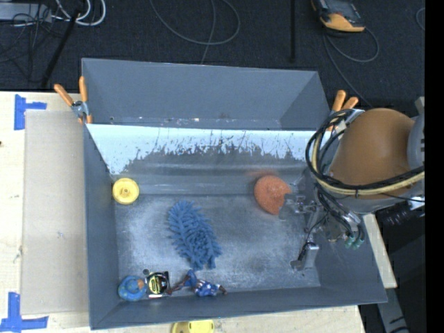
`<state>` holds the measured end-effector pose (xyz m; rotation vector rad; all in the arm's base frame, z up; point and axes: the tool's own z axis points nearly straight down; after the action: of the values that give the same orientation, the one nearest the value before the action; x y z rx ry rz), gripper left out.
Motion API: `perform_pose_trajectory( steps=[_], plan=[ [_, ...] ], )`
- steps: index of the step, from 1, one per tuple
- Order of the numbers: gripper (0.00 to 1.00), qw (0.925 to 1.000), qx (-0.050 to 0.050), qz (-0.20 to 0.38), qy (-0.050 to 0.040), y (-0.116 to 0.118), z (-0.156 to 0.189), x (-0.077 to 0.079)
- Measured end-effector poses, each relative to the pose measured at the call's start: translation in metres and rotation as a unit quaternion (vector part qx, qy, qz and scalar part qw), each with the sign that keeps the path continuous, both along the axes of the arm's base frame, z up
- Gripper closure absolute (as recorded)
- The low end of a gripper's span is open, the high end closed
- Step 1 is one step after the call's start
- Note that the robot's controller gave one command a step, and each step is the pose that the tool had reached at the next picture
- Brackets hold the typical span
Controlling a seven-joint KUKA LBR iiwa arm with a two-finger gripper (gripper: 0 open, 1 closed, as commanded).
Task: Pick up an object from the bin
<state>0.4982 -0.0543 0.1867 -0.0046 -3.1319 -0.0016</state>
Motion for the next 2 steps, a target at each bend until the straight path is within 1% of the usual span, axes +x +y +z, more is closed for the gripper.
perform_pose_trajectory(
  steps=[1,2],
  plan=[
    [0.0,1.0,0.0,0.001,-0.0041,0.0,0.004,0.002],
    [0.0,0.9999,-0.001,0.011,-0.0043,0.051,-0.013,0.004]
  ],
)
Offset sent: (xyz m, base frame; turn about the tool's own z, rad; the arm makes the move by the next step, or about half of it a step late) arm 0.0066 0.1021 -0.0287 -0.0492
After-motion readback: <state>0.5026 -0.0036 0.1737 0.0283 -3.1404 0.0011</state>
